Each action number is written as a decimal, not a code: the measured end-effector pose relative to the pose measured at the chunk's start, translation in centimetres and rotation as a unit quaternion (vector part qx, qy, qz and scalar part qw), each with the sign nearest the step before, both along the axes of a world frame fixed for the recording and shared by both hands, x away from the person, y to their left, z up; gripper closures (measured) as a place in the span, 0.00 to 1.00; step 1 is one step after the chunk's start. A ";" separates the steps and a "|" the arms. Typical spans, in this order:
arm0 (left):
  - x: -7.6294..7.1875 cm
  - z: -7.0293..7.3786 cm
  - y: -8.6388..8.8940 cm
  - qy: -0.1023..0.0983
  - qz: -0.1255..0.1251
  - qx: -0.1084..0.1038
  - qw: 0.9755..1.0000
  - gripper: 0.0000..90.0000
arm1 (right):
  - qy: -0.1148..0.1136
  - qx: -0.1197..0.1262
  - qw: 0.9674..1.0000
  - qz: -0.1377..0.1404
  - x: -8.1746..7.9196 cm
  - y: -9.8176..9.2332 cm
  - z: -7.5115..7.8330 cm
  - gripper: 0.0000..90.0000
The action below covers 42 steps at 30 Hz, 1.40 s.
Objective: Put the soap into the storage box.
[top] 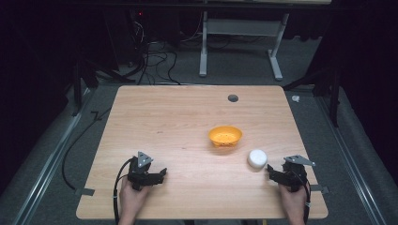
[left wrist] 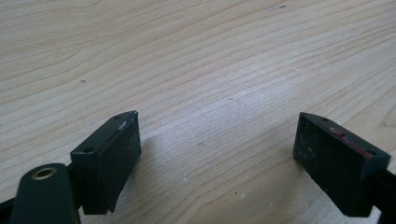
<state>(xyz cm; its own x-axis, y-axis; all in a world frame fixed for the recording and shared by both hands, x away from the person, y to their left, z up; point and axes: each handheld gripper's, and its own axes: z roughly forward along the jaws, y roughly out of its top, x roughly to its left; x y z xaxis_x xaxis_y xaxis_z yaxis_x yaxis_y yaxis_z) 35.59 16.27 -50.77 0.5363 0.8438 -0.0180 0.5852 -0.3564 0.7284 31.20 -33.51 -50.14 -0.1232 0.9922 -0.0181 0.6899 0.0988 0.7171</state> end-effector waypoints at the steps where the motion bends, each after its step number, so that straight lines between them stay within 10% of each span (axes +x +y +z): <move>1: 0.0 0.0 0.0 0.000 0.000 0.000 1.000 0.17 | 0.000 0.000 1.000 0.000 0.0 0.0 0.0 0.26; 42: 0.0 0.0 0.0 0.000 0.000 -0.002 1.000 0.17 | 0.001 0.013 1.000 0.008 -0.4 0.3 0.1 0.25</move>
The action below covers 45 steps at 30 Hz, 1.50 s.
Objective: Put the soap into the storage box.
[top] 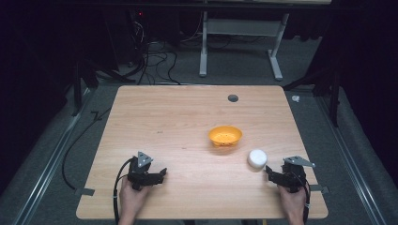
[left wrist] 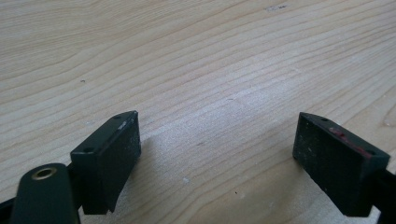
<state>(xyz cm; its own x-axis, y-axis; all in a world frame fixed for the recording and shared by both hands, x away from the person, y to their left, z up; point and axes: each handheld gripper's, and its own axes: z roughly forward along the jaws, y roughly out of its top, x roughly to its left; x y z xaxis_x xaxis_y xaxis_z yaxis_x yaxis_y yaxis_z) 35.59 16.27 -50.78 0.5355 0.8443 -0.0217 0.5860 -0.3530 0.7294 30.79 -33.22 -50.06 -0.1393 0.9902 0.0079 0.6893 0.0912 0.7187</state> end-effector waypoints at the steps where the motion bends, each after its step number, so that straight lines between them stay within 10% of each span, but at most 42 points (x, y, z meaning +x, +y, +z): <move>1: 0.0 0.0 0.0 0.000 0.000 0.000 1.000 0.17 | -0.003 -0.002 1.000 0.002 -0.1 0.0 0.0 0.25; 26: 0.0 0.0 0.0 0.000 0.000 0.000 1.000 0.17 | -0.019 0.002 0.999 0.031 -1.7 2.0 1.0 0.24; 45: 0.0 0.0 0.0 0.000 0.000 0.000 1.000 0.17 | -0.010 0.004 0.998 0.055 0.0 3.9 1.6 0.17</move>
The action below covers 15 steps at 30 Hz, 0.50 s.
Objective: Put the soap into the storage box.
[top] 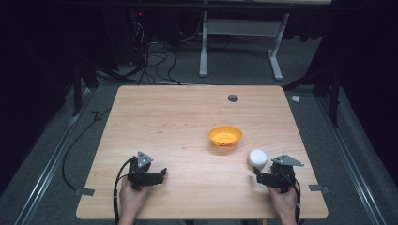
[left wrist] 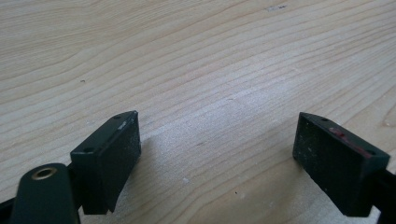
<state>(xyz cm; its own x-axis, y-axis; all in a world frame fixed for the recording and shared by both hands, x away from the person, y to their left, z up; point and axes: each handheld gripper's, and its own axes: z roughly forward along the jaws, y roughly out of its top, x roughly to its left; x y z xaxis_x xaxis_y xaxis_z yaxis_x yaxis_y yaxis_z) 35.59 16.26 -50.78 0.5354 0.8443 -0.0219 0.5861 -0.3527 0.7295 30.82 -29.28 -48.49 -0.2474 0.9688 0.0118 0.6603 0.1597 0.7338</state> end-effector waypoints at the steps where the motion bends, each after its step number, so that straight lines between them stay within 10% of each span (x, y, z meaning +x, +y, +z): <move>1: 0.0 0.0 0.0 0.000 0.000 0.000 1.000 0.17 | 0.000 0.000 1.000 0.000 0.0 0.0 0.0 0.17; 15: 0.0 0.0 0.0 0.000 0.000 -0.001 1.000 0.17 | 0.017 -0.004 1.000 -0.013 2.7 1.1 0.1 0.16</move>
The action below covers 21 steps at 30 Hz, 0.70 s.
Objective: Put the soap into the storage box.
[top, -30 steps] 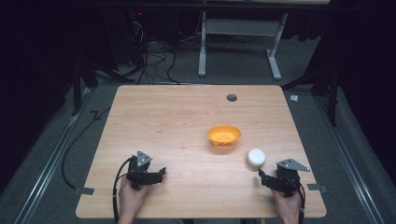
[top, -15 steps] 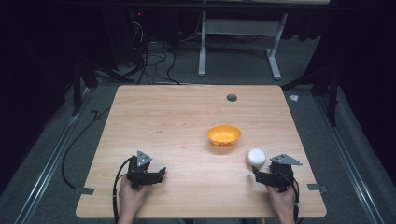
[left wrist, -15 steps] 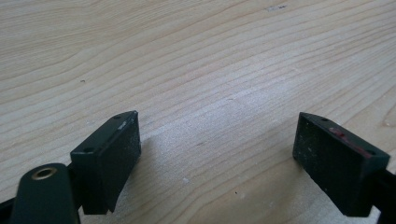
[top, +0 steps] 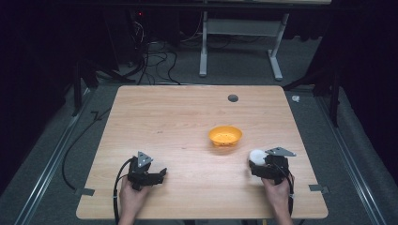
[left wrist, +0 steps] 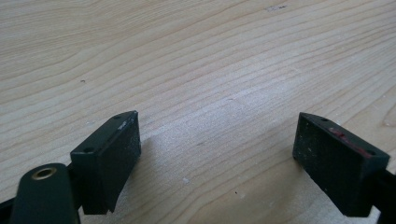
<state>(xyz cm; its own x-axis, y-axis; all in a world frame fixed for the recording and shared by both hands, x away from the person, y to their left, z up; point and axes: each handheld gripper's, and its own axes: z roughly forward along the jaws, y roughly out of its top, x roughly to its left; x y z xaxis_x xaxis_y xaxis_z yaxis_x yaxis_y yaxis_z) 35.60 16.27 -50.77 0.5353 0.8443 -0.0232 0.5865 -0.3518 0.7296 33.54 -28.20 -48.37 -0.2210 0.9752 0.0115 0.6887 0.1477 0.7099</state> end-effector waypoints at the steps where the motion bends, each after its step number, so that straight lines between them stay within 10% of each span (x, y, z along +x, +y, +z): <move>1: 0.0 0.0 0.0 0.000 0.000 0.000 1.000 0.17 | 0.000 0.000 1.000 0.000 0.0 0.0 0.0 0.16; 21: 0.0 0.0 0.0 0.000 0.000 0.000 1.000 0.17 | 0.027 -0.017 0.999 0.003 2.0 0.8 -1.0 0.18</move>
<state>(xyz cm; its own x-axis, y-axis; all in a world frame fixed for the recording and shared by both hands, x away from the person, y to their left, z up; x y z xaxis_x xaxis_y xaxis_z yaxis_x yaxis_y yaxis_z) 35.60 16.27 -50.77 0.5355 0.8442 -0.0232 0.5864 -0.3519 0.7296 35.51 -27.43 -49.38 -0.2273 0.9738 -0.0091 0.7251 0.1755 0.6659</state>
